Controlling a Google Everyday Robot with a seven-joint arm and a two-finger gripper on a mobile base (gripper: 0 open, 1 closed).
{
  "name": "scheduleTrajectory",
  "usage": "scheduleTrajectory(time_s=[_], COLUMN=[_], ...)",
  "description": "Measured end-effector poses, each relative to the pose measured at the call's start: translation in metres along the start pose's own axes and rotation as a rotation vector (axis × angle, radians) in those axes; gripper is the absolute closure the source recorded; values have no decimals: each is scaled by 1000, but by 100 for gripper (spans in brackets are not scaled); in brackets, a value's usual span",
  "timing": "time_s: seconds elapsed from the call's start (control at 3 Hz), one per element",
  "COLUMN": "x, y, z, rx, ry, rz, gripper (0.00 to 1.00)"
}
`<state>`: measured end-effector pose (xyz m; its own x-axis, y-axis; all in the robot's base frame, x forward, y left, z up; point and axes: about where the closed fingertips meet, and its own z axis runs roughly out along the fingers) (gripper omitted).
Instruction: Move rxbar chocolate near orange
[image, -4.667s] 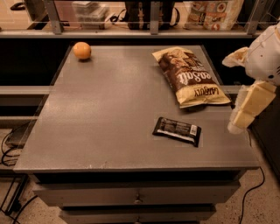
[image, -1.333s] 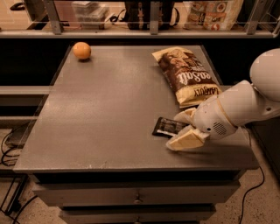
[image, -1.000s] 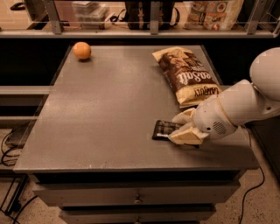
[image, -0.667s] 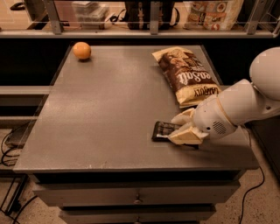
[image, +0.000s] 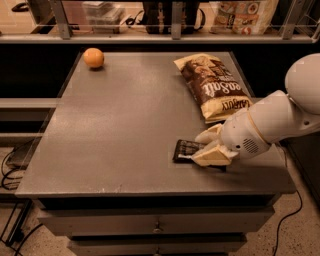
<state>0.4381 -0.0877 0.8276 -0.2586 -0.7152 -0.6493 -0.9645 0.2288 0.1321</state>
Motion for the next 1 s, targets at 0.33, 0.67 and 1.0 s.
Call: scheduleTrajectory(time_s=[0.33,0.67,1.0], x=[0,-34,-88], y=[0,-18,-44], z=[0,-24,-63], rx=[0,49,134], ry=[0,-10,-46], rz=[0,-66,-170], gripper=[100,100,100])
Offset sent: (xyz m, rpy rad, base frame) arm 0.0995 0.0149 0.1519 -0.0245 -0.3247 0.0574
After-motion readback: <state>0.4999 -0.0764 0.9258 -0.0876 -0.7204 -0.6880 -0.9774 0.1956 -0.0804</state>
